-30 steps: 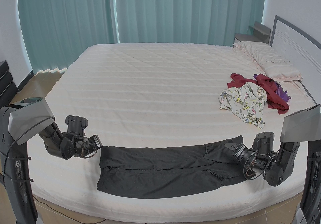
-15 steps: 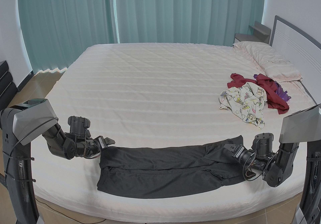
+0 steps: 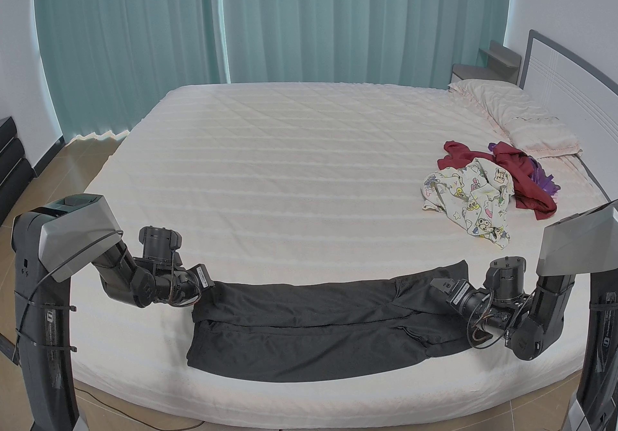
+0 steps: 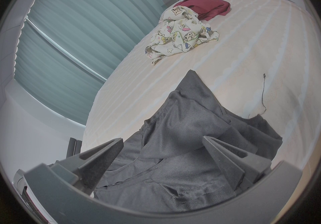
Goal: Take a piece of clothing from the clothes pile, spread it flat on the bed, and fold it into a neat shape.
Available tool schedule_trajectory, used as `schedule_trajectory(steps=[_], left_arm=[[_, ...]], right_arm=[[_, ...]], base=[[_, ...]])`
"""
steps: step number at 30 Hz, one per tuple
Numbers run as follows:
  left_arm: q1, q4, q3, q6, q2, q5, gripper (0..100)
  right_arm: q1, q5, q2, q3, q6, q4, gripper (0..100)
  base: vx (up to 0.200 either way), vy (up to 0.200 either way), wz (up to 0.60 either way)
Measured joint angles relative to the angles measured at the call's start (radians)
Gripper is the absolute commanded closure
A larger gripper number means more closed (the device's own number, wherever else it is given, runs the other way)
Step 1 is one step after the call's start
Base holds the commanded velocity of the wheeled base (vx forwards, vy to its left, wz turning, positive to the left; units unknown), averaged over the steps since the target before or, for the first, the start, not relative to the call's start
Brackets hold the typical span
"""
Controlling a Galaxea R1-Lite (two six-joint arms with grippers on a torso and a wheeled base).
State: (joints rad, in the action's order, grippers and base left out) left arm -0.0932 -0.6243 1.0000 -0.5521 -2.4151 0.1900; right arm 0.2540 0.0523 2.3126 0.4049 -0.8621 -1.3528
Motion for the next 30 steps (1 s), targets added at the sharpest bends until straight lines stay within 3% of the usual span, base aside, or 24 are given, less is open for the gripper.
schedule_trajectory(steps=[16, 30], left_arm=[[0.018, -0.007, 0.022, -0.006, 0.011, -0.085, 100], [0.034, -0.003, 0.034, -0.005, 0.013, -0.089, 100]], right_arm=[[0.0, 0.001, 0.002, 0.002, 0.0, 0.0, 0], [-0.006, 0.002, 0.01, 0.005, 0.002, 0.0, 0]], base=[[0.0, 0.0, 0.0], [0.0, 0.0, 0.0]])
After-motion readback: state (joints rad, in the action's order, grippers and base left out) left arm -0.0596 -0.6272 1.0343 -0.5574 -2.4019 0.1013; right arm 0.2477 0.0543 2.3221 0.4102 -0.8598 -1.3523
